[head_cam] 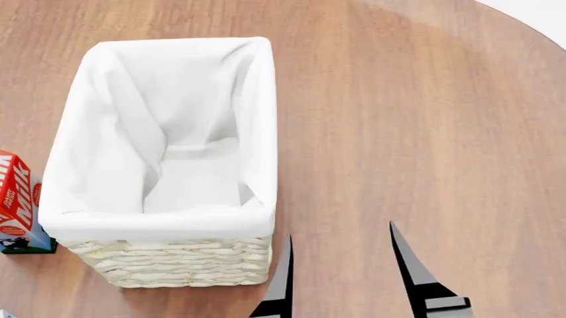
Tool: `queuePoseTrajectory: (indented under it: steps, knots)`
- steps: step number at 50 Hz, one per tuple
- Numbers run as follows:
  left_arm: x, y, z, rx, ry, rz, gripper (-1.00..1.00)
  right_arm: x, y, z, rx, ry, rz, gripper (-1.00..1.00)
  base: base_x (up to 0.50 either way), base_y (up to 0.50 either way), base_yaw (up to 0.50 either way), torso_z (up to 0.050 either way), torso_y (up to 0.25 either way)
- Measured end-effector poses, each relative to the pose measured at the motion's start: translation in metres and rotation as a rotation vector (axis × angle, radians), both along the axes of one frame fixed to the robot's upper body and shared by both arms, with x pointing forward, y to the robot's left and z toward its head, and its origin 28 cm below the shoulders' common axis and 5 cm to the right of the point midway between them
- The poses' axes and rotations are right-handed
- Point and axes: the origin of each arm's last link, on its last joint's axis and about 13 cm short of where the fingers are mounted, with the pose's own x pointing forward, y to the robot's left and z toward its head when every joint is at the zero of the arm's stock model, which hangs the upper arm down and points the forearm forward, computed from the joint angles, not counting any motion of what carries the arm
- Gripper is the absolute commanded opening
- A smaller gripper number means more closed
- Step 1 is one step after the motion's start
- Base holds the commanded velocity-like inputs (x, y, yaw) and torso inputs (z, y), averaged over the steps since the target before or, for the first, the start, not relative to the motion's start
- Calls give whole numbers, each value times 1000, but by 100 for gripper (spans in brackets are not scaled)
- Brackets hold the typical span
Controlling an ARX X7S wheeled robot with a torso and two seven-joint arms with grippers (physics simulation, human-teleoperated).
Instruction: Pick up the tomato sauce, and put it in the basket.
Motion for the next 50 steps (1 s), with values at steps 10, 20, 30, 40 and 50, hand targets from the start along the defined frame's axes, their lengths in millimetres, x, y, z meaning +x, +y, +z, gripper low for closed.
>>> queuePoseTrajectory:
  steps: [10,20,30,40,50]
  knots:
    - [-4,-1,-8,3,34,-9,100,0,0,0,1,-1,0,100,0,0,0,0,0]
    - [-7,-1,-12,5,48,-10,100,0,0,0,0,-1,-1,100,0,0,0,0,0]
    - [-10,0,-9,8,38,-7,100,1,0,-1,-1,2,-1,100,0,0,0,0,0]
    - [-16,6,-6,17,26,15,100,1,0,-1,-2,4,-1,100,0,0,0,0,0]
    - [-20,16,-6,33,25,57,100,1,0,-1,-5,4,-2,100,0,0,0,0,0]
